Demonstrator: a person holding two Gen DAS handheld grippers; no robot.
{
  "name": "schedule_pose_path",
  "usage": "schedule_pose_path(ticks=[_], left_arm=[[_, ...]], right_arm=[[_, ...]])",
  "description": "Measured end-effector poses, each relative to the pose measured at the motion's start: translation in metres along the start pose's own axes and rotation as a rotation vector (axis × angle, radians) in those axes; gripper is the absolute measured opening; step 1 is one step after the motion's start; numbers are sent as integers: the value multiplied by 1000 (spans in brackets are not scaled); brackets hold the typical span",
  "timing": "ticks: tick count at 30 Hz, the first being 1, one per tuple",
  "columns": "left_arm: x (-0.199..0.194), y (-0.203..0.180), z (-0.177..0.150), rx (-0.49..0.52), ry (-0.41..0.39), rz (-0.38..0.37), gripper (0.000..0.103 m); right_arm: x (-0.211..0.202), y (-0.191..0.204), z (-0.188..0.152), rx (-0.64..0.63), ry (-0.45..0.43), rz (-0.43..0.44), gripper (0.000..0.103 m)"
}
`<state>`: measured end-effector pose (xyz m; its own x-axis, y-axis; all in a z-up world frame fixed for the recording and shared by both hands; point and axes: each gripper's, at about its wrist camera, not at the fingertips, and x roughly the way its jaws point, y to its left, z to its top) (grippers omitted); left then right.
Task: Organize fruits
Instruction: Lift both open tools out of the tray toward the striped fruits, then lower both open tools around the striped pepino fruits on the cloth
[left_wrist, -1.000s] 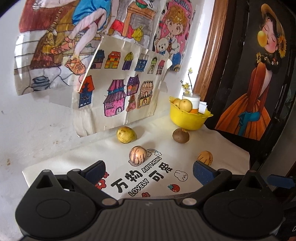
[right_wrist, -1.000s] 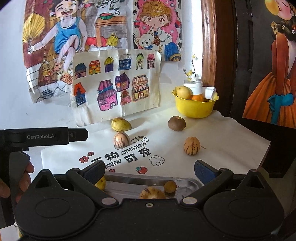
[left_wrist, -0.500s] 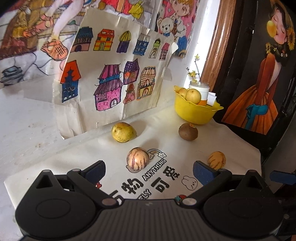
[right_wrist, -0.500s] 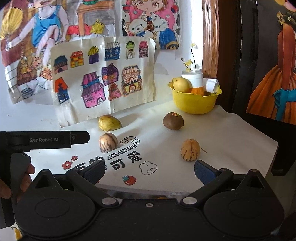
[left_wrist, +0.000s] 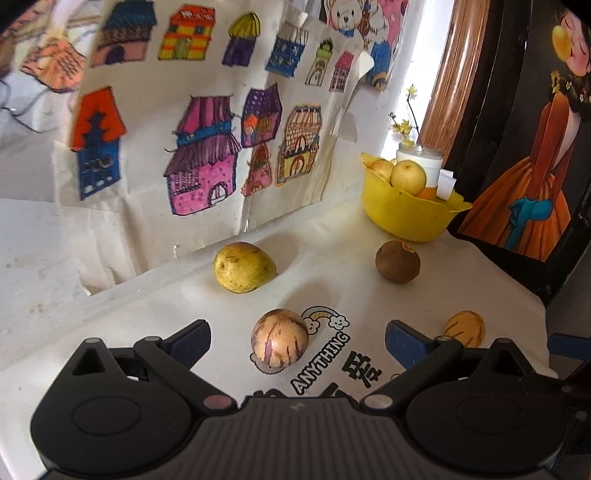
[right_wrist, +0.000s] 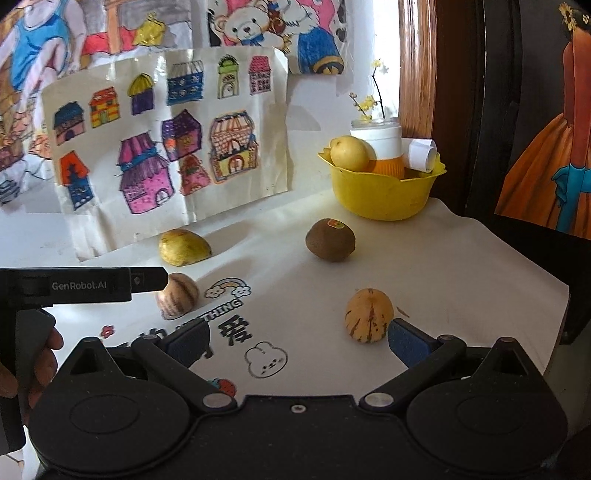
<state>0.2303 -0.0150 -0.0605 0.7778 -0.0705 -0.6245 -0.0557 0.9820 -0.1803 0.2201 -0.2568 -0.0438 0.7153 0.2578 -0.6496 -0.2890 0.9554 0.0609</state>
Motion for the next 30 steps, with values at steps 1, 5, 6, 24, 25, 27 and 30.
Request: schedule_pose_path(ticks=[1, 5, 6, 24, 25, 27, 30], left_arm=[[5, 1, 1, 1, 6, 0, 102], [23, 3, 3, 4, 29, 8, 102], [28, 4, 3, 7, 36, 9, 102], [93, 7, 21, 71, 250, -1, 101], [94, 7, 21, 77, 241, 3, 100], [97, 3, 21, 127, 234, 23, 96], [107, 2, 18, 146, 270, 21, 85]], right_arm=[[4, -2, 1, 4, 4, 0, 102], [23, -10, 2, 17, 23, -3, 102], [29, -12, 2, 23, 29, -2, 102], [72, -24, 3, 63, 71, 11, 102], [72, -24, 3, 63, 70, 11, 102], [74, -25, 4, 64, 72, 10, 102], [75, -28, 4, 69, 71, 9, 102]])
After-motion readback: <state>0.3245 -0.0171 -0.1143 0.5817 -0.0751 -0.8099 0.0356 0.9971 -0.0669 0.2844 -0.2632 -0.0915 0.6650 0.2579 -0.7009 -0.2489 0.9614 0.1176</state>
